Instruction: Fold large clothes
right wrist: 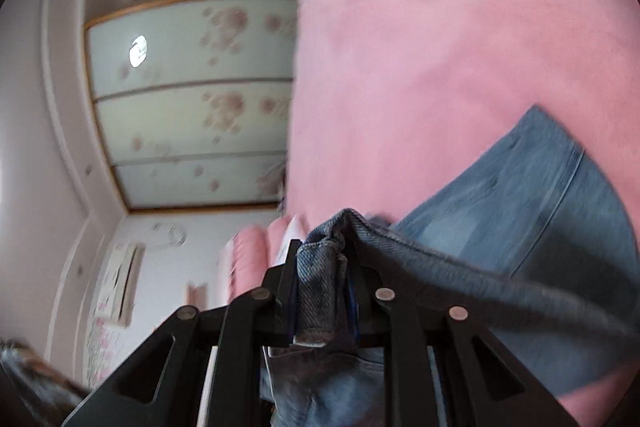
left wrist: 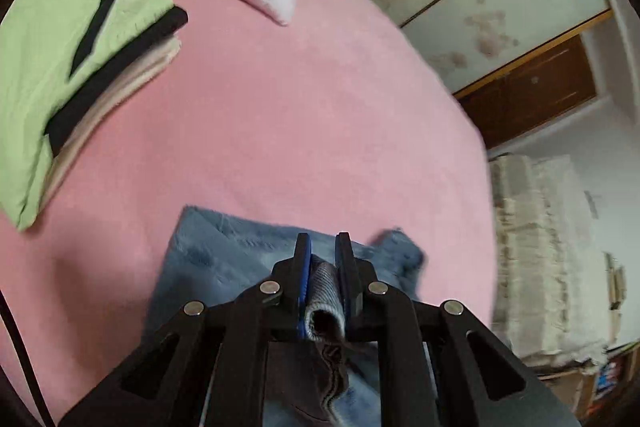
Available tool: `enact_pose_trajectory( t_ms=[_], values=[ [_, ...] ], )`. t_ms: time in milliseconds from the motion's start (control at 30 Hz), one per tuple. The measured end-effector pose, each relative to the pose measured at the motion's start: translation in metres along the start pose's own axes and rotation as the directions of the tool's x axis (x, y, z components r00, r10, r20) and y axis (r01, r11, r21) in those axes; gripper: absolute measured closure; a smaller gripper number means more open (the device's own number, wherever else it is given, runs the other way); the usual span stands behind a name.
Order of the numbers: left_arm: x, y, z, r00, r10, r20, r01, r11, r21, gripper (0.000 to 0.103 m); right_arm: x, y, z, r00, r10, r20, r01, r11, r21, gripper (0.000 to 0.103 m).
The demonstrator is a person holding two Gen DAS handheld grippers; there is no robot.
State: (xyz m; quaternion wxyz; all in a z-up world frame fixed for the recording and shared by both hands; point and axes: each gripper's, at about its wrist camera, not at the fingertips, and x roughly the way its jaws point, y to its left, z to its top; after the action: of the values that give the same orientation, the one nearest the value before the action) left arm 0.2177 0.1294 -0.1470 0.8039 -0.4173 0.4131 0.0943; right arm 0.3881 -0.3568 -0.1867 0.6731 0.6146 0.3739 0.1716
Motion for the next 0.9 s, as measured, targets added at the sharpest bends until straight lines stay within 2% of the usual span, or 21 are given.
enact_pose_trajectory(
  t_ms=[67,100,200,333,433,500,533,600,633,667,733,800,900],
  values=[
    [0.034,0.002,0.007,0.999,0.046,-0.025,-0.046,0.999,0.024,0.096,0.019,-0.027,0.01,0.998,-0.053,0.023,0.052,0.998,0.036,0.085],
    [0.046,0.002,0.009,0.998,0.059,-0.039,-0.057,0.998,0.031,0.101,0.026,-0.037,0.014,0.995,-0.096,0.033,0.094,0.995,0.039,0.085],
    [0.075,0.001,0.023,0.997,0.066,-0.044,-0.064,0.997,0.04,0.103,0.045,-0.071,0.021,0.976,-0.215,0.022,0.213,0.974,0.081,0.084],
    [0.091,-0.009,0.036,0.993,0.107,-0.052,-0.102,0.991,0.085,0.103,0.05,-0.084,0.021,0.967,-0.249,0.054,0.242,0.964,0.11,0.079],
    [0.098,-0.015,0.03,0.977,0.184,-0.109,-0.169,0.976,0.137,0.097,0.045,-0.072,0.022,0.953,-0.282,0.109,0.275,0.958,0.077,0.065],
    [0.101,-0.017,0.018,0.96,0.239,-0.147,-0.211,0.96,0.184,0.091,0.038,-0.056,0.024,0.928,-0.338,0.157,0.343,0.939,-0.005,0.046],
    [0.101,-0.017,0.012,0.952,0.26,-0.163,-0.225,0.953,0.204,0.088,0.036,-0.046,0.025,0.909,-0.381,0.166,0.396,0.916,-0.061,0.043],
    [0.101,-0.014,-0.005,0.929,0.314,-0.193,-0.267,0.934,0.237,0.066,0.032,-0.029,0.027,0.871,-0.459,0.174,0.485,0.859,-0.165,0.04],
    [0.099,-0.011,-0.015,0.917,0.343,-0.203,-0.291,0.924,0.247,0.062,0.03,-0.02,0.025,0.851,-0.496,0.173,0.525,0.82,-0.229,0.04],
    [0.097,-0.011,-0.022,0.912,0.355,-0.206,-0.301,0.92,0.253,0.057,0.028,-0.017,0.025,0.839,-0.518,0.169,0.545,0.796,-0.265,0.04],
    [0.088,-0.006,-0.046,0.906,0.365,-0.215,-0.305,0.914,0.267,0.054,0.024,-0.007,0.017,0.803,-0.572,0.164,0.589,0.723,-0.361,0.04],
    [0.08,-0.002,-0.068,0.894,0.388,-0.226,-0.32,0.904,0.283,0.043,0.018,-0.001,0.002,0.761,-0.625,0.173,0.625,0.635,-0.455,0.04],
    [0.068,-0.001,-0.102,0.885,0.409,-0.223,-0.322,0.883,0.341,0.038,0.01,0.008,-0.029,0.72,-0.663,0.204,0.638,0.517,-0.57,0.04]
  ],
)
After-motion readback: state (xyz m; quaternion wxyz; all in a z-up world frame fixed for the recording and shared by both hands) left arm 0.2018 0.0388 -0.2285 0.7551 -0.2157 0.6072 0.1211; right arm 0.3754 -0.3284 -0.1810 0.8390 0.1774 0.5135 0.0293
